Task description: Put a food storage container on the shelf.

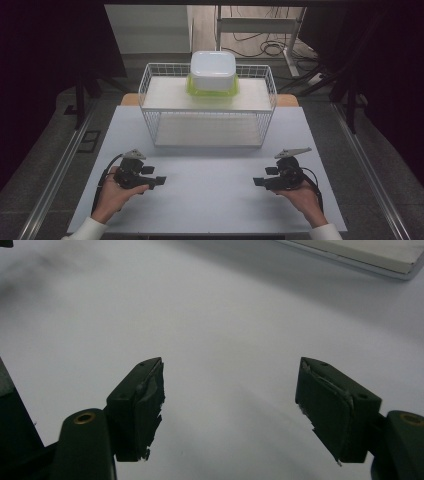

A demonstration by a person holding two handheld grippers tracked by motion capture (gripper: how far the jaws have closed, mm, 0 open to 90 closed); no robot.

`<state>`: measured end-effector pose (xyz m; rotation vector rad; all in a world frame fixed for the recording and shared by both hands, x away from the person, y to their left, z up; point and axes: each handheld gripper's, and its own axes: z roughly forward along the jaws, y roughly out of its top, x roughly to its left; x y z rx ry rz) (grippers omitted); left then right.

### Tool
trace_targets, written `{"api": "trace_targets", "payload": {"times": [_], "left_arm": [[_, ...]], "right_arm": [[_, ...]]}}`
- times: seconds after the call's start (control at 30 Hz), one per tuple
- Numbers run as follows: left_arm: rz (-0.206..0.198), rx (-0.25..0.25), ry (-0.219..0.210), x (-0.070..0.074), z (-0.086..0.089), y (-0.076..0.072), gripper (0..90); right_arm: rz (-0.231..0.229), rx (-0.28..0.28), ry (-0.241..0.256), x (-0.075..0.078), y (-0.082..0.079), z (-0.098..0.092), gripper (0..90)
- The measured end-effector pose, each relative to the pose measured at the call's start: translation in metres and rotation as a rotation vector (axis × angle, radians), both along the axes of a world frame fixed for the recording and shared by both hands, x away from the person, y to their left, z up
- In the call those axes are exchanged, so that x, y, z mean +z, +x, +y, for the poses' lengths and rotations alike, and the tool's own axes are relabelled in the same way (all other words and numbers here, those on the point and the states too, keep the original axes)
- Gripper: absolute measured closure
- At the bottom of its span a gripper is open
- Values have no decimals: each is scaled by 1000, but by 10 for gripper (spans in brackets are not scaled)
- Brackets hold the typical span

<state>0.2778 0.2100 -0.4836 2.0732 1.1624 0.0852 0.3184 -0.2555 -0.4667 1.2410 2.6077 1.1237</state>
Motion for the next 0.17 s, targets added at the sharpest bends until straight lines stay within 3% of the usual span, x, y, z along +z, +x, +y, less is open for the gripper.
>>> {"api": "trace_targets", "payload": {"times": [0.17], "left_arm": [[-2,7,-2,0,1,1,320]], "right_arm": [[-10,-4,-5,0,-1,0,255]]}}
